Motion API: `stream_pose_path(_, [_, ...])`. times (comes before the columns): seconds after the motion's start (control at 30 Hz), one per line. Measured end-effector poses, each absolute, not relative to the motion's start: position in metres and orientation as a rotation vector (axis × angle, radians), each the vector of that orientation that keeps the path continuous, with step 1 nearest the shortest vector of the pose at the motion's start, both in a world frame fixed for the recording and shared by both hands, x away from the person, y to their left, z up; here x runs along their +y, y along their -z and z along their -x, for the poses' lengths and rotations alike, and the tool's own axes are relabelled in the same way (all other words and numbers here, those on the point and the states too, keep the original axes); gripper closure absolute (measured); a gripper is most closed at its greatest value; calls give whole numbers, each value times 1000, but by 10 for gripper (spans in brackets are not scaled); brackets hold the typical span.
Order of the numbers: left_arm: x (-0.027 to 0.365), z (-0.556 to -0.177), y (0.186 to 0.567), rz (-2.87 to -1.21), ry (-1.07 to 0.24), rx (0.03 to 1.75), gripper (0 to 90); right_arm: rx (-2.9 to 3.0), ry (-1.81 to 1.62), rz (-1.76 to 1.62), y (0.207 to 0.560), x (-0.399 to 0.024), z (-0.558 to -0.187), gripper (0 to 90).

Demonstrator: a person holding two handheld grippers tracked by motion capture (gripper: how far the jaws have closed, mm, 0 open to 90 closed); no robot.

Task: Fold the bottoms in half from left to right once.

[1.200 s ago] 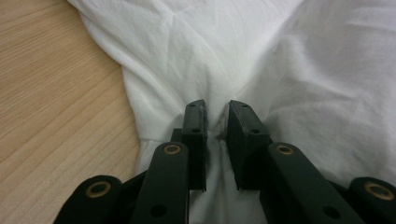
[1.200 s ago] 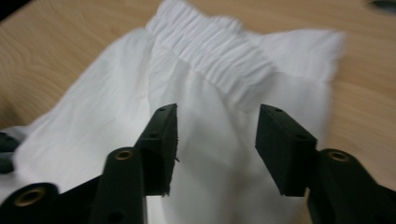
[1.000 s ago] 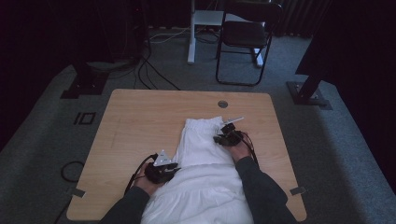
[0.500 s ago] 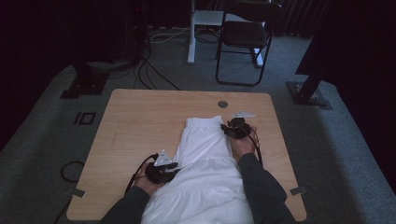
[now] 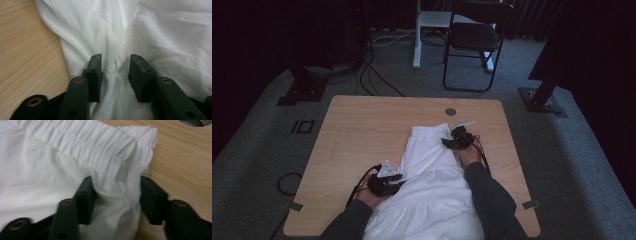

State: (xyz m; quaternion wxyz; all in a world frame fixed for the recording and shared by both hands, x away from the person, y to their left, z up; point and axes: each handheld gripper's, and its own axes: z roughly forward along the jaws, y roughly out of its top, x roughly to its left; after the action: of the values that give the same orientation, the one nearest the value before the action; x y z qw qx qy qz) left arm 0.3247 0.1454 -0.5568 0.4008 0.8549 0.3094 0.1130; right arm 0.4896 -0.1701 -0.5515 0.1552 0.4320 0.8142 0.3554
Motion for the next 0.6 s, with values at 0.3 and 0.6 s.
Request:
stream_pose_path(0.3, [149,-380,502,-2018,-406,900,388,2336,-1009,-1244,550,-170,-489,668])
stream_pose_path(0.6, [100,-456,526,-2088,-358,1027,339,2329,-1044,-1253,552,-173,-489,670])
